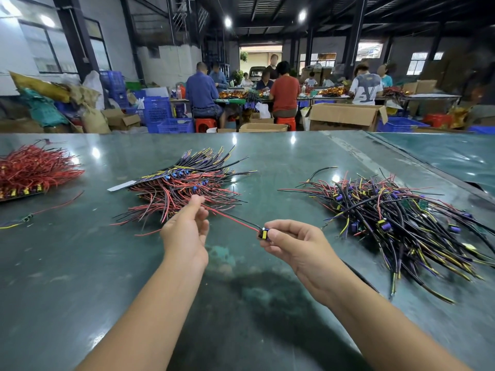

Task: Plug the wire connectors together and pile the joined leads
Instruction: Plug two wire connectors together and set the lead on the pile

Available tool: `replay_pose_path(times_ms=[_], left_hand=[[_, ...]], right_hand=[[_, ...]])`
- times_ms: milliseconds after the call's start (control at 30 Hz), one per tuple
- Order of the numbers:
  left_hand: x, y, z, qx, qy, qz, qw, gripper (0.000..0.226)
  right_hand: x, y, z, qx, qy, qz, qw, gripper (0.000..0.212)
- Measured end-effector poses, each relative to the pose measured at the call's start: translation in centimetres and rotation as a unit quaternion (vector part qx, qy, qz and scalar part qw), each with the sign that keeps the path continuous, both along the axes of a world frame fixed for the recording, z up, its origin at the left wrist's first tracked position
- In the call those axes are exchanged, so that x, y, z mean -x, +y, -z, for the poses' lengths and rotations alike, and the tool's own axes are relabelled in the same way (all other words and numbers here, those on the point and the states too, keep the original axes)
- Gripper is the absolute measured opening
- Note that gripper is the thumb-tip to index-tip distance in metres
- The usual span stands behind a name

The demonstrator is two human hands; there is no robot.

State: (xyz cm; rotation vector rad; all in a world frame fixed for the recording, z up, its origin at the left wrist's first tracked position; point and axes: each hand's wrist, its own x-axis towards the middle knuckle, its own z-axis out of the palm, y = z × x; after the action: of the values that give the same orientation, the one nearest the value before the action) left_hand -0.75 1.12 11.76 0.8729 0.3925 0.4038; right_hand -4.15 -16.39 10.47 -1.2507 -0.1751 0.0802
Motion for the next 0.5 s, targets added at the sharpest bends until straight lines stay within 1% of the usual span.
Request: replay_pose_path(times_ms=[133,200,300,400,433,467,500], left_hand=[[-0.3,1.4,-0.1,0.028,0.017,-0.065,0.997,0.014],[-0.5,2.7,-0.2,0.043,0.013,-0.095,0.994,0.014],[-0.7,4.1,-0.1,0.045,-0.003,-0.1,0.994,0.013],[-0.9,3.5,0.1,0.049,-0.007,-0.068,0.996,0.018],[-0.9,3.2,0.1,0.052,-0.005,-0.056,0.997,0.019],[-0.9,3.0,0.1,0.056,-0.004,-0.048,0.997,0.02],[-0.9,3.0,0.2,0.06,-0.002,-0.042,0.997,0.02]], right_hand=[[0.1,0.1,0.1,0.014,0.003,-0.003,1.0,0.013],[0.0,-0.5,-0.1,-0.012,0.012,0.016,1.0,0.013],[-0.4,-1.8,-0.9,-0.072,0.014,0.073,0.995,0.013],[-1.3,-3.5,-2.2,-0.125,-0.015,0.182,0.975,0.013],[-1.6,-4.5,-2.5,-0.096,-0.033,0.233,0.967,0.011],[-2.0,-5.6,-2.6,-0.003,-0.052,0.299,0.953,0.01],[-2.3,-6.8,-2.5,0.145,-0.064,0.37,0.916,0.019]])
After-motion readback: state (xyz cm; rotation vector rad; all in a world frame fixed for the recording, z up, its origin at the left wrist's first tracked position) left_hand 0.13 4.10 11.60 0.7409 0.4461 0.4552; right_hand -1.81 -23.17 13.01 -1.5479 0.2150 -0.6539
